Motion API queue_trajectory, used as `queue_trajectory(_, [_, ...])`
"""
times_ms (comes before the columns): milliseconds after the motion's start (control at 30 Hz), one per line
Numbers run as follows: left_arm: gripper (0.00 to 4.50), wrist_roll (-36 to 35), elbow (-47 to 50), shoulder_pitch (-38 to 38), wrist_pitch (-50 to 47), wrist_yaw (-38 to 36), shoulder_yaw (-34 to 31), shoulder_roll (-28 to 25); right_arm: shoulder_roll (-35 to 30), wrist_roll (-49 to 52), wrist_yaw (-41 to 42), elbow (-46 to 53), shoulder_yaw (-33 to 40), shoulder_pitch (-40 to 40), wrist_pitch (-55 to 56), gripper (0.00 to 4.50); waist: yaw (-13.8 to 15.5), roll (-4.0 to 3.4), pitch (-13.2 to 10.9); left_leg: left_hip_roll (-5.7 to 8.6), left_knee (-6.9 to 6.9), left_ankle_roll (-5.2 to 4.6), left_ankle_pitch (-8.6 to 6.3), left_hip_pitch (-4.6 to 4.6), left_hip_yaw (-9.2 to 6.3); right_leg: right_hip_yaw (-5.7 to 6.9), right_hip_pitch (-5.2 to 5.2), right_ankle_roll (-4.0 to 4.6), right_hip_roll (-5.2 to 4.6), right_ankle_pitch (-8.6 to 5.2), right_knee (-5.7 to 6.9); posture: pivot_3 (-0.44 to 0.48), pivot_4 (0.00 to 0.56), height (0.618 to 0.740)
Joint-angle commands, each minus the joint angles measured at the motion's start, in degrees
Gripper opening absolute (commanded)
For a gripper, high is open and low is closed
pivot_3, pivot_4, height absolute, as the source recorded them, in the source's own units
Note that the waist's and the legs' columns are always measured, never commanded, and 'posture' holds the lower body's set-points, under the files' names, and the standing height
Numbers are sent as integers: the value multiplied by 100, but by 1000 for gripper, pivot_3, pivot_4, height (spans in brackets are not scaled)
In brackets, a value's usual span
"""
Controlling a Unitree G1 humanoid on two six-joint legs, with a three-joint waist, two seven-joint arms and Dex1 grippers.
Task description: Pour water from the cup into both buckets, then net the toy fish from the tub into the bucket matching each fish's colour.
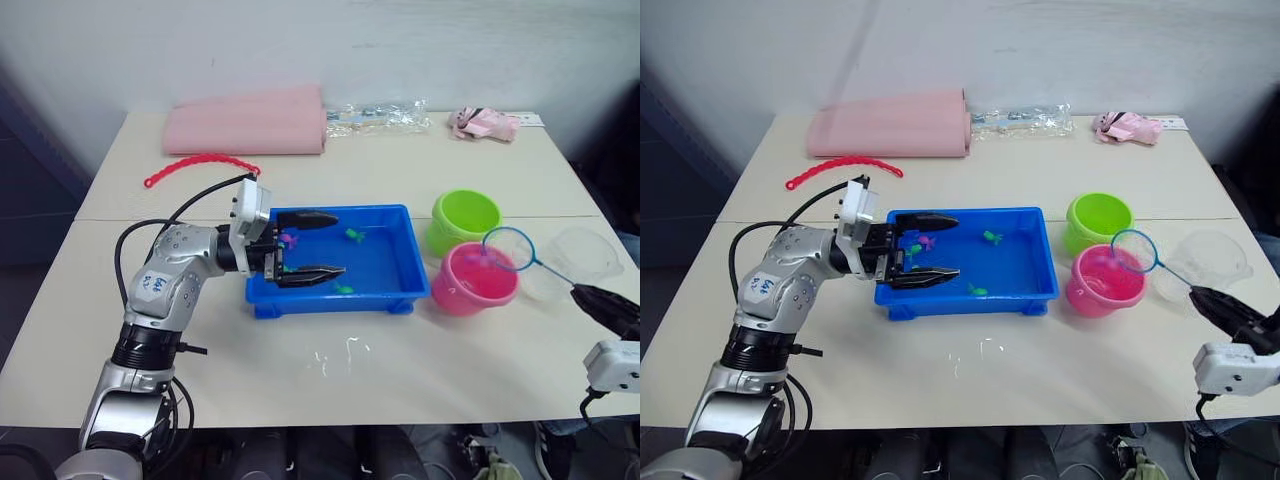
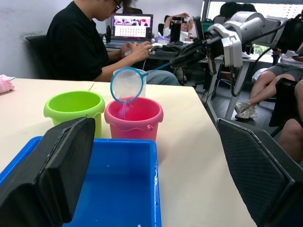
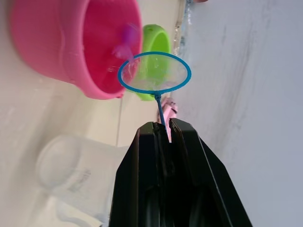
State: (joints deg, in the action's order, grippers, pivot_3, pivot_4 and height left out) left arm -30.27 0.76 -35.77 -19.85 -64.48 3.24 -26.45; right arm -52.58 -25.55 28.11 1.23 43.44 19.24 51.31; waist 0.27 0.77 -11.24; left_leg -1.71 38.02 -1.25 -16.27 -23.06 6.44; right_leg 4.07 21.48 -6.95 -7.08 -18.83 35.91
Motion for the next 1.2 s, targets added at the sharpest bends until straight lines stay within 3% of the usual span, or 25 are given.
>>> queue_trajectory(33, [4457,57,3,17,143,43,-110,-24,-128,140,-240,-171,-47,3,65,0,-10,0,0,0,0,0,0,0,-1,1,-1,0,0,0,-1,0,150,740])
queue_trajectory(100, [4457,79,-27,63,198,76,-173,-58,-146,529,-229,-102,-171,-88,-141,0,-23,0,0,1,0,-1,0,-1,-1,1,-1,0,-1,0,-2,0,150,740])
queue_trajectory(300, [4457,68,-152,475,389,405,-853,-367,-16,4563,818,1440,-1545,-409,-2853,0,-132,0,0,-11,-1,-1,4,6,-4,0,-2,2,-1,0,7,0,150,740])
queue_trajectory(367, [4457,64,-109,632,407,487,-1028,-462,-33,5363,957,1861,-1724,-479,-3653,0,-132,0,0,-12,-1,-2,4,2,-13,10,-3,3,-6,-1,7,0,150,740])
queue_trajectory(500, [4457,56,8,1452,303,643,-1865,-1130,-109,6703,1010,2540,-3100,-1629,-5803,0,-244,6,1,-8,1,-12,1,-1,-16,15,-5,3,-40,-1,6,0,150,740])
queue_trajectory(767, [4457,101,-57,2139,176,496,-2388,-2069,926,6034,677,1796,-5016,-4145,-7840,0,-74,6,-1,0,-3,-7,-9,-23,-45,30,7,15,-64,-4,1,0,150,740])
queue_trajectory(1000, [4457,246,-218,2070,224,391,-2278,-2384,1432,4805,986,904,-5802,-4965,-7763,0,-69,6,-1,1,-7,-10,-19,-29,-26,45,13,15,-57,-4,8,0,150,740])
queue_trajectory(1200, [4457,248,11,2118,203,478,-2192,-2309,1669,4350,1294,144,-5855,-5356,-7731,0,-124,6,-1,-2,-7,-12,-20,-28,-12,40,16,13,-37,-4,10,0,150,740])
